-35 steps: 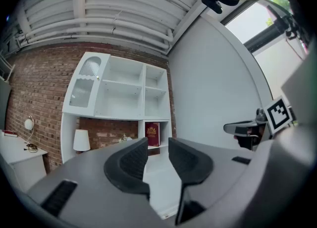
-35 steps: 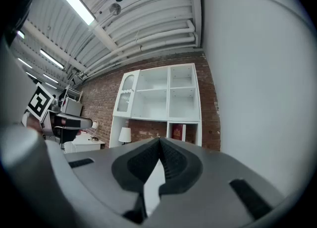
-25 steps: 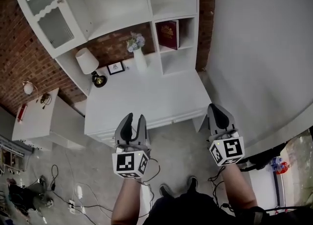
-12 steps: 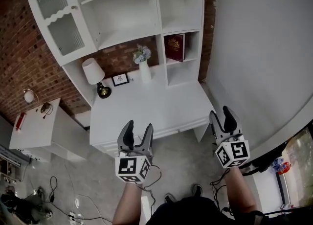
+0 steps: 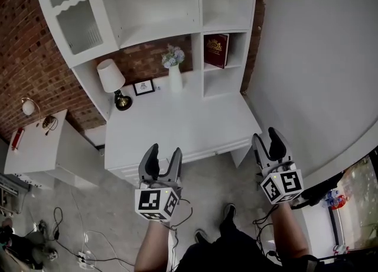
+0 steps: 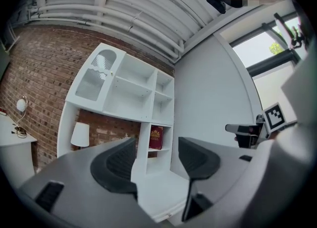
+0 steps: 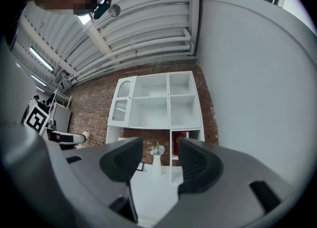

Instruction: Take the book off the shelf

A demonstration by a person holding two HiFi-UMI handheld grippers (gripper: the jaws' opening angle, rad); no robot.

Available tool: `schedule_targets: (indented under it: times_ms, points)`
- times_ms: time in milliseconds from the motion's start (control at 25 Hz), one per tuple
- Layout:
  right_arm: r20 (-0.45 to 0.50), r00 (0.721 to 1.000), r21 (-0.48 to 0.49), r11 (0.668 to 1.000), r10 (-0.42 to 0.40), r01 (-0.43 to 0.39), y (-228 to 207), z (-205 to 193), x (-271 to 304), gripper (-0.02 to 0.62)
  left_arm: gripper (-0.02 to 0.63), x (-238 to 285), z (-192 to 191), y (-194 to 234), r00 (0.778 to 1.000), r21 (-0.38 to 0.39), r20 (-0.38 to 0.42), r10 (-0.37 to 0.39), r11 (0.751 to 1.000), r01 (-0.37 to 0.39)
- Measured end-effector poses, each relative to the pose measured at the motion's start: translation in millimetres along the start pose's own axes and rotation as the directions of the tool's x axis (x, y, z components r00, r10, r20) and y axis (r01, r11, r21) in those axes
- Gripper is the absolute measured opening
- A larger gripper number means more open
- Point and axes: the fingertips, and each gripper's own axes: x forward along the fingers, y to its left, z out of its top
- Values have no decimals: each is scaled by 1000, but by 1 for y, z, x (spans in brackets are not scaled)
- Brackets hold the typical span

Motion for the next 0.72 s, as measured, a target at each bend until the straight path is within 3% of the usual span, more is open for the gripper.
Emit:
schedule_targets:
  times_ms: [360,720]
  points:
    - [8,998,57,996,67,-67,-20,-22,56,209,255,32,-2,13,996,52,-15,85,995,-84]
    - [5,992,128,984,124,-123,-93,-49,131,196,255,117,-13,-7,988,98,-42,148,985,-143]
